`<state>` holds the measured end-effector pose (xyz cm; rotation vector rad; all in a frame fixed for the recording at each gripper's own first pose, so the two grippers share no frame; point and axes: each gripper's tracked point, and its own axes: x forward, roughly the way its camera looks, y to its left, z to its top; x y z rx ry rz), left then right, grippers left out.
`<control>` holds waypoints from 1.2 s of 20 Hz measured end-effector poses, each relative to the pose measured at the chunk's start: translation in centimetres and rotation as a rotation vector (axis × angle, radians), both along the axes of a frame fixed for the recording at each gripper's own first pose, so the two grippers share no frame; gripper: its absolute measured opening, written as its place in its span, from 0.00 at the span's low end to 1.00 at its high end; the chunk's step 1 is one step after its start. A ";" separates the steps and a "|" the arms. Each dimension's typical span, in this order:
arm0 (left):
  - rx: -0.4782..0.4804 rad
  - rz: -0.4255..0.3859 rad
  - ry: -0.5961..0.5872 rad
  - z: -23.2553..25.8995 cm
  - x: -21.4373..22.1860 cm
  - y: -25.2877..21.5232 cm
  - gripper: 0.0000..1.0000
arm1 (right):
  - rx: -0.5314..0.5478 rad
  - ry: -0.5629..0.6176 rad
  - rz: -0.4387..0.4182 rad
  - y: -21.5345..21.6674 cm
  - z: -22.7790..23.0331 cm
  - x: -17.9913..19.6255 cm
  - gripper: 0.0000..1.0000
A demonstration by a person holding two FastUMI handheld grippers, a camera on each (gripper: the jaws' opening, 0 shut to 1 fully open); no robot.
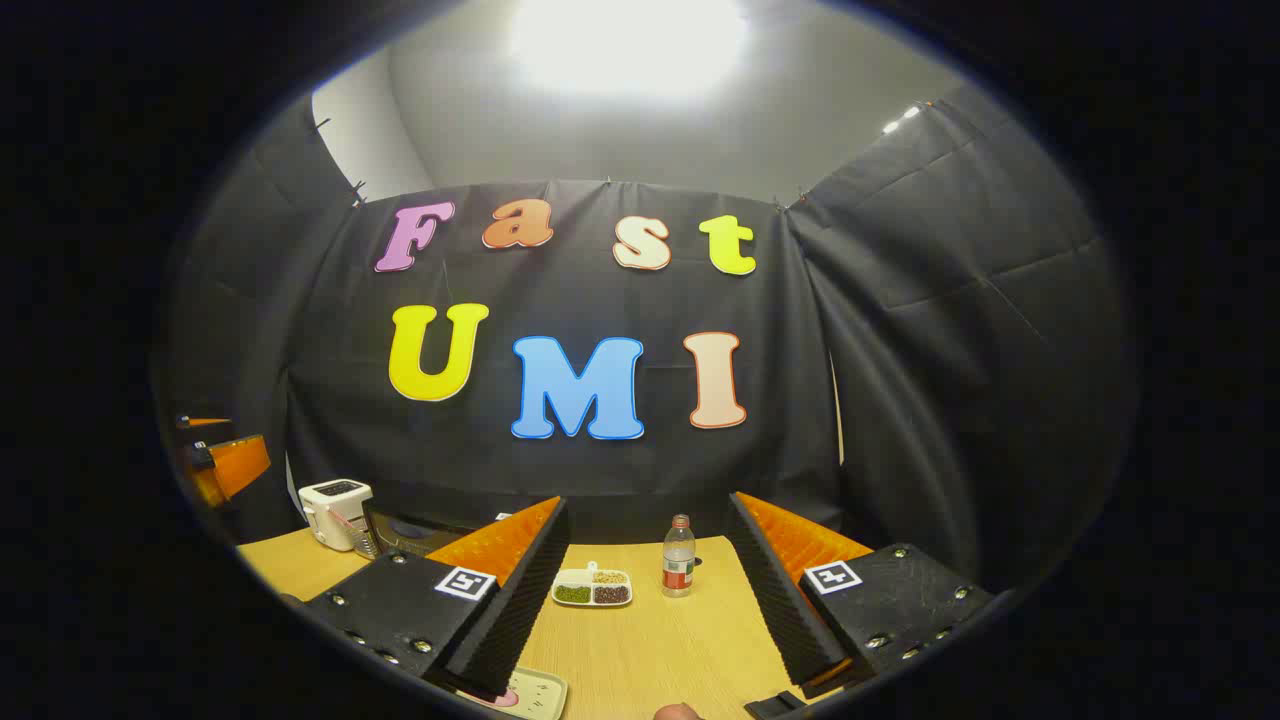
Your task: Open the electric oven with the left hand, put the food in, and close the electric oven.
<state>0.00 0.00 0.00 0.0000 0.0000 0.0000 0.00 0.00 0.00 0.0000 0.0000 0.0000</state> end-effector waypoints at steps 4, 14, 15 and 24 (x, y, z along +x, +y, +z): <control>0.000 0.007 0.000 0.0 -0.6 -0.3 1.00 | 0.011 -0.009 0.010 -0.3 0.3 0.0 0.96; -0.006 0.034 0.002 0.0 -0.7 -2.4 1.00 | -0.005 -0.006 0.074 -1.1 -0.5 0.3 0.96; -0.001 0.038 -0.002 0.1 -0.5 -2.5 1.00 | -0.004 -0.003 0.093 -0.9 -0.8 0.4 0.96; 0.011 0.031 0.010 -1.1 6.9 -1.5 1.00 | -0.008 0.024 0.127 0.4 -3.4 3.0 0.96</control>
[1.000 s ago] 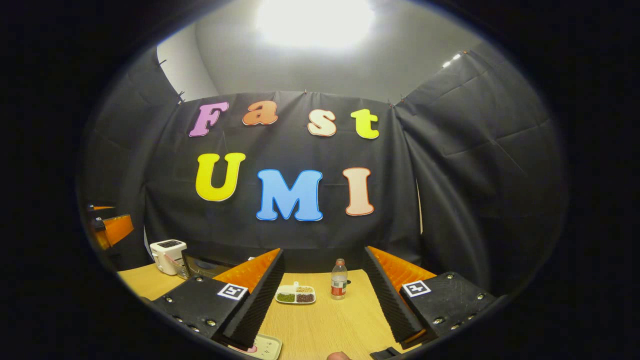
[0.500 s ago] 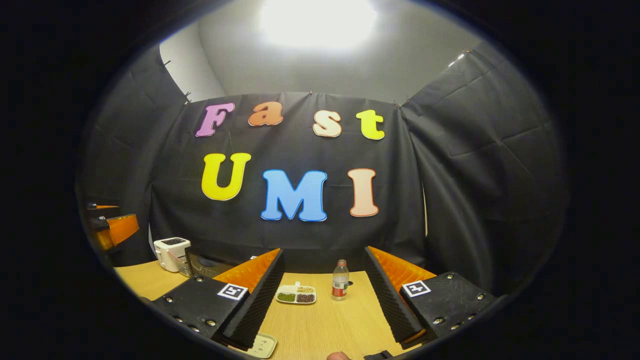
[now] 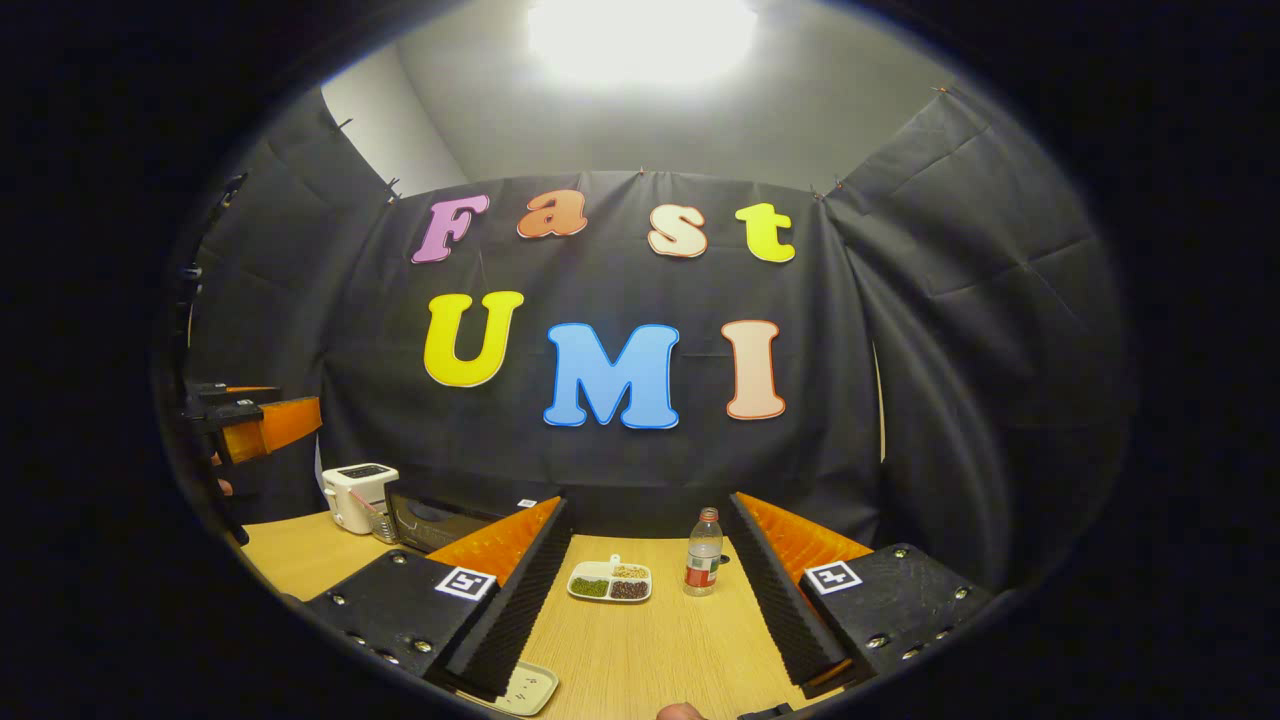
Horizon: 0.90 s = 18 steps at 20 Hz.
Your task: Open the electric oven with the left hand, put the food in, and close the electric oven.
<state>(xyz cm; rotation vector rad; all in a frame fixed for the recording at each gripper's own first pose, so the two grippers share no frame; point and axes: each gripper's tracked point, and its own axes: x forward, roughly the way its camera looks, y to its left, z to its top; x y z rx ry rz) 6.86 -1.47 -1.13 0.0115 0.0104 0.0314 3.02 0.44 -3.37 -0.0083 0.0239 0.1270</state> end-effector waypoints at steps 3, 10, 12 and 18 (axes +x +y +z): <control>-0.006 -0.012 0.010 -1.5 3.9 1.2 0.98 | 0.020 0.026 -0.026 1.0 -0.8 1.5 0.96; -0.029 -0.041 0.068 -6.9 13.1 4.2 0.99 | -0.025 0.065 -0.087 3.2 -3.2 5.6 0.97; -0.027 -0.053 0.092 -8.8 15.6 4.6 1.00 | -0.028 0.078 -0.096 3.9 -3.8 6.6 0.97; -0.027 -0.084 0.199 -15.7 21.8 5.4 1.00 | -0.046 0.105 -0.142 5.4 -5.0 8.3 0.96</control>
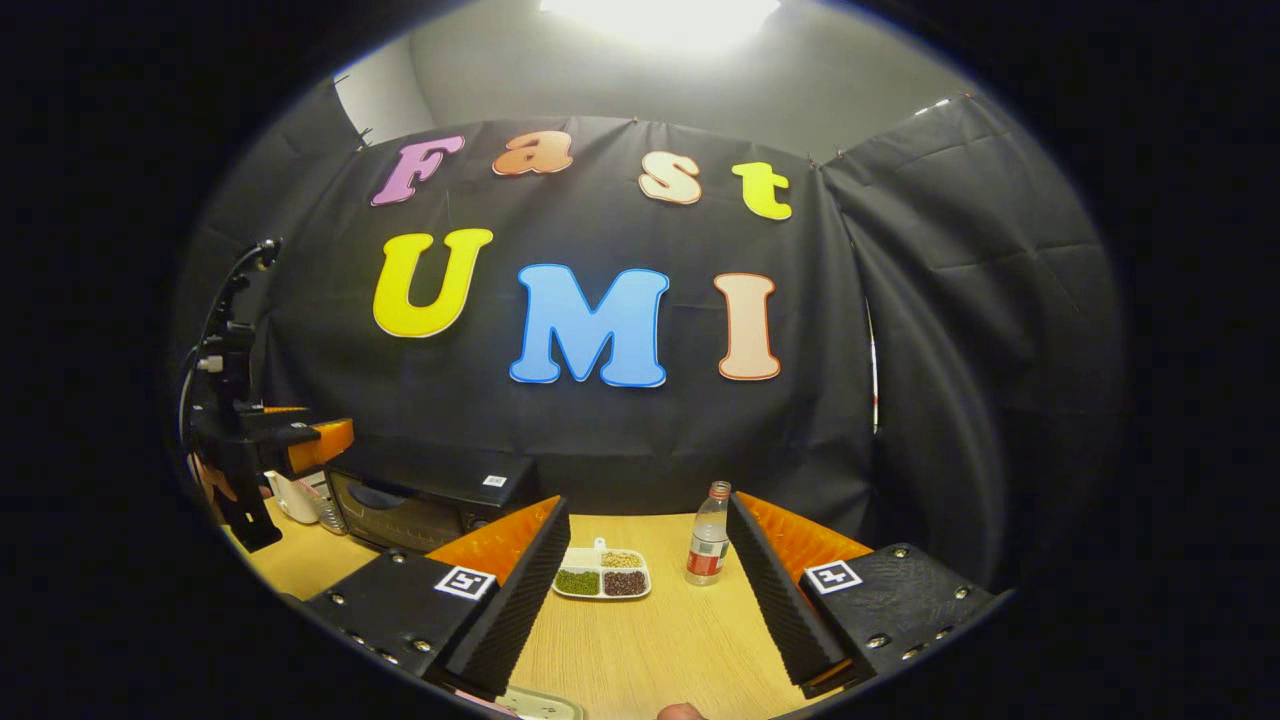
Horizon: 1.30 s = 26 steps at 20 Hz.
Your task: Open the electric oven with the left hand, put the food in, and close the electric oven.
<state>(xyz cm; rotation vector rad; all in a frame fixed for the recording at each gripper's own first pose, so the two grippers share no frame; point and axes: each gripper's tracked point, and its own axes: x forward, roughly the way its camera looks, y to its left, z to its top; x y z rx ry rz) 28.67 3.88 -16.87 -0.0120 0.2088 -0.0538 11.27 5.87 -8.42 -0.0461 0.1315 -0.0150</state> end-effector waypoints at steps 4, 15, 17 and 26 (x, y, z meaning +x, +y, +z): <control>-0.007 -0.031 0.058 -3.9 2.8 -0.5 0.91 | -0.012 0.011 -0.028 0.6 -0.5 0.5 0.96; 0.005 -0.027 0.145 -11.0 6.1 -0.7 1.00 | -0.059 0.027 -0.063 1.3 -1.0 0.7 0.96; -0.001 -0.013 0.131 -10.8 6.1 -0.6 0.98 | -0.067 0.023 -0.065 1.3 -0.8 0.7 0.96; 0.006 0.010 0.148 -11.6 1.2 -0.7 0.98 | -0.073 0.003 -0.041 0.9 0.1 -0.4 0.96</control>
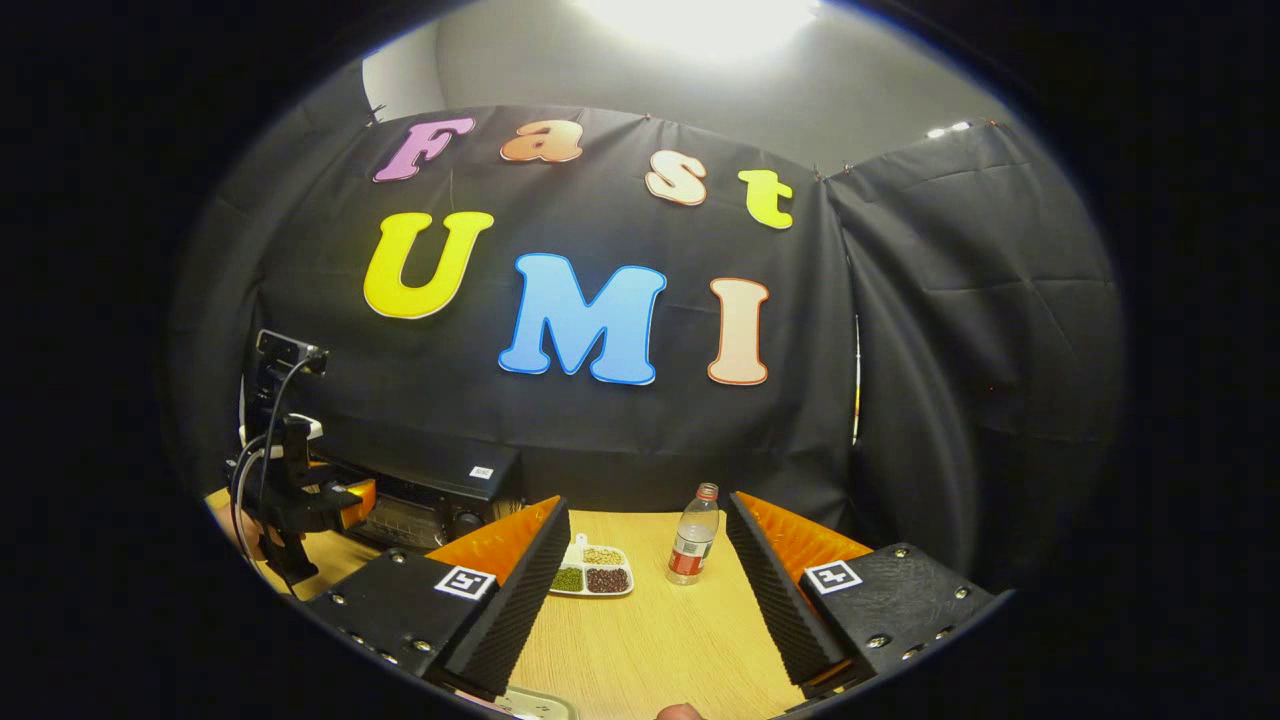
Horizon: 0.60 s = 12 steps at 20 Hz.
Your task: Open the electric oven with the left hand, put the food in, and close the electric oven.
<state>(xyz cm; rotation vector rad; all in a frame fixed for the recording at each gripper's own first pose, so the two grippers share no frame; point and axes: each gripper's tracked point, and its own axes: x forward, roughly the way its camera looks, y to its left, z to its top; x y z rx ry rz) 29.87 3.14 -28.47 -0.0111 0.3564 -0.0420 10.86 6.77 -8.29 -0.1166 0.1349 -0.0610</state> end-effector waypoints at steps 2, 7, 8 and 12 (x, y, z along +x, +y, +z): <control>0.002 0.003 0.016 -0.5 -1.6 0.0 0.98 | -0.002 -0.001 0.015 0.0 0.1 -0.3 0.96; -0.010 0.022 0.069 -2.3 -5.0 -0.2 0.98 | 0.001 -0.007 0.051 -0.2 0.6 -1.4 0.96; -0.019 0.028 0.081 -2.7 -5.5 -0.1 0.98 | 0.001 -0.005 0.057 -0.3 0.5 -1.7 0.96; -0.015 0.053 0.110 -3.9 -7.2 -0.3 0.98 | 0.007 -0.007 0.064 -1.0 0.8 -2.7 0.96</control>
